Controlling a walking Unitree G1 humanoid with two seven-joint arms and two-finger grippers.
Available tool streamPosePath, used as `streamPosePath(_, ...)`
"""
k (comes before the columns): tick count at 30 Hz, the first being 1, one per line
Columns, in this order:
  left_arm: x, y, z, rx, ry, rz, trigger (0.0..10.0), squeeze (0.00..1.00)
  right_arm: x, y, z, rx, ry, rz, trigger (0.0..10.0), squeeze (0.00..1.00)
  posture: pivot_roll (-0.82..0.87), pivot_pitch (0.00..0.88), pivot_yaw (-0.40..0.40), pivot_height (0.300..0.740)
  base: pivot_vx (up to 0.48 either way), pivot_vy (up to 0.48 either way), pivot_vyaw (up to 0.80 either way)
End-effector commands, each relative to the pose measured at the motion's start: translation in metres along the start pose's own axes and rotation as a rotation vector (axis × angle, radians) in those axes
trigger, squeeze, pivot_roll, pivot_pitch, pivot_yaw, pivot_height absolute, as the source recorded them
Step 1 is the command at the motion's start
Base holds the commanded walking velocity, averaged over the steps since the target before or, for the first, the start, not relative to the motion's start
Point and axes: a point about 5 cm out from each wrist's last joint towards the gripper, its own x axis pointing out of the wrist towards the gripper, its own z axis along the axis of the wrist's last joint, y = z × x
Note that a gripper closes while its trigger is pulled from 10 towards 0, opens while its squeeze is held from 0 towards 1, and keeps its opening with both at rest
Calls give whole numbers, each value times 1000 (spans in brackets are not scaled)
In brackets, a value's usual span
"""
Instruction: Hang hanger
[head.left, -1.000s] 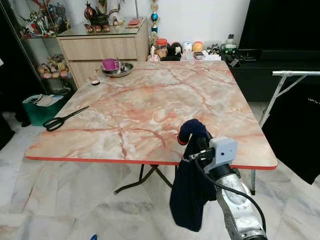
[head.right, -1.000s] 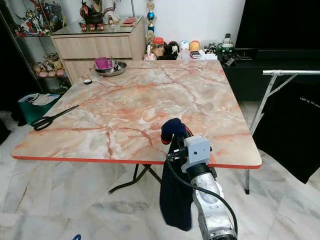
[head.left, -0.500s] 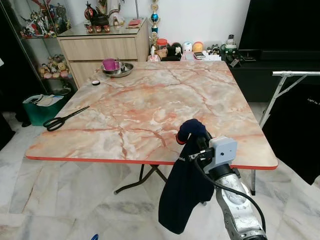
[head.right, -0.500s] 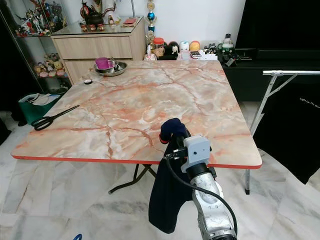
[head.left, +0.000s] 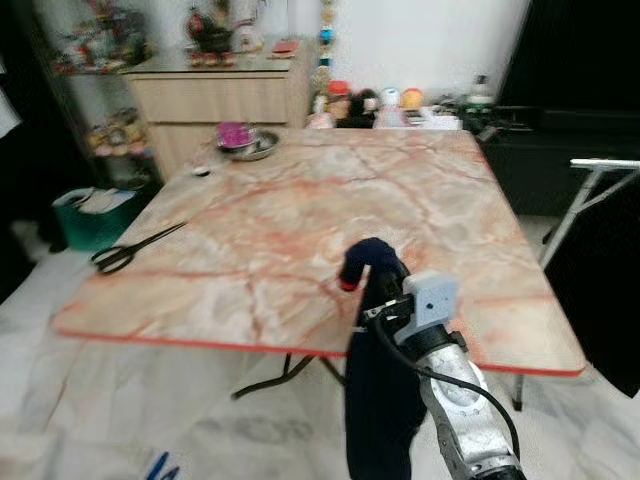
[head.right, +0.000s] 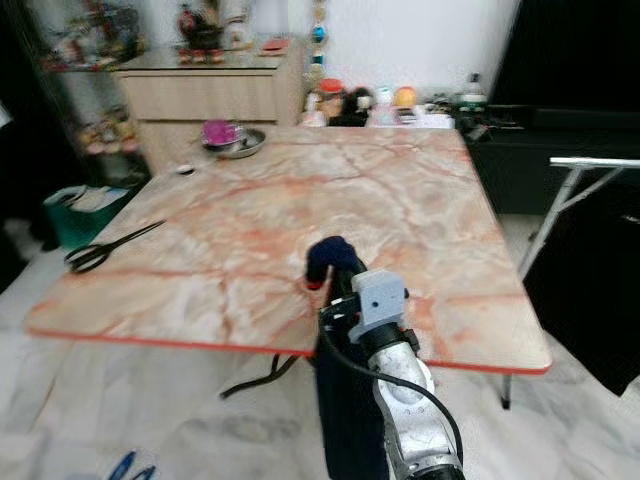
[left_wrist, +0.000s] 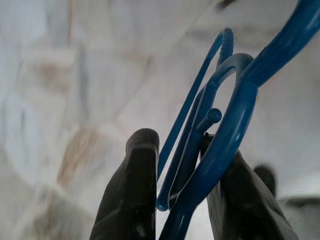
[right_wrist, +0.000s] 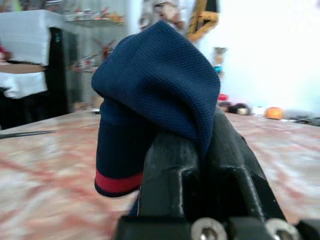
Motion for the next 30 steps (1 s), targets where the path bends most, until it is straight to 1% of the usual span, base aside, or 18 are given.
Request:
streamPosePath(1,0,-15,-1,0,9,-52,10000,0,5,-12,14,3,-62,-44,10000,0,33,0,36,740,398,0,0)
streamPosePath(5,-1,-21,-5,-5,21,-66,10000,0,12,-18,29,-21,-119,-47,10000,0,31,0,36,740,398,0,0)
streamPosePath(8,-2,-25,-8,-11,29,-75,10000,0,24,-26,48,-61,-191,-29,10000,0,30,0,36,740,396,0,0)
streamPosePath(9,-2,-25,-8,-11,29,-75,10000,0,24,-26,48,-61,-191,-29,10000,0,30,0,36,740,398,0,0)
streamPosePath(11,-2,-26,-8,-13,32,-77,10000,0,33,-31,62,-89,-236,-15,10000,0,29,0,36,740,398,0,0)
streamPosePath(12,-2,-27,-9,-15,33,-78,10000,0,40,-36,71,-100,-261,-15,10000,0,28,0,36,740,401,0,0)
streamPosePath(13,-2,-28,-9,-16,35,-80,10000,0,53,-47,87,-118,-301,-27,10000,0,24,0,37,740,398,0,0)
streamPosePath(14,-2,-28,-9,-14,36,-83,10000,0,61,-55,97,-143,-321,-46,10000,0,22,0,38,740,398,0,0)
streamPosePath(15,-2,-28,-9,-14,36,-83,10000,0,61,-55,97,-143,-321,-46,10000,0,22,0,38,740,398,0,0)
streamPosePath(16,-2,-28,-9,-11,39,-89,10000,0,71,-68,109,-171,-334,-81,10000,0,17,0,40,740,379,0,0)
streamPosePath(18,-2,-29,-10,-8,43,-92,10000,0,75,-75,113,-182,-328,-106,10000,0,19,0,38,740,358,0,0)
streamPosePath(21,-3,-30,-12,-17,55,-99,10000,0,76,-76,105,-183,-277,-113,10000,0,21,0,35,740,87,0,0)
streamPosePath(22,-3,-31,-14,-14,60,-109,10000,0,71,-72,85,-200,-185,-108,10000,0,27,0,30,740,0,0,0)
streamPosePath(24,-4,-32,-18,-9,74,-118,10000,0,61,-62,58,-180,-92,-77,10000,0,29,0,30,740,0,0,0)
streamPosePath(26,-5,-33,-20,0,80,-120,10000,0,55,-58,50,-181,-73,-71,10000,0,28,0,30,740,0,0,0)
streamPosePath(27,-5,-33,-21,1,85,-122,10000,0,52,-55,44,-165,-58,-69,10000,0,27,0,31,740,0,0,0)
streamPosePath(28,-6,-35,-25,3,97,-133,10000,0,41,-47,27,-124,0,-71,10000,0,25,0,31,740,0,0,0)
streamPosePath(30,-7,-36,-28,5,104,-137,10000,0,32,-40,16,-88,42,-77,10000,0,22,0,32,740,0,0,0)
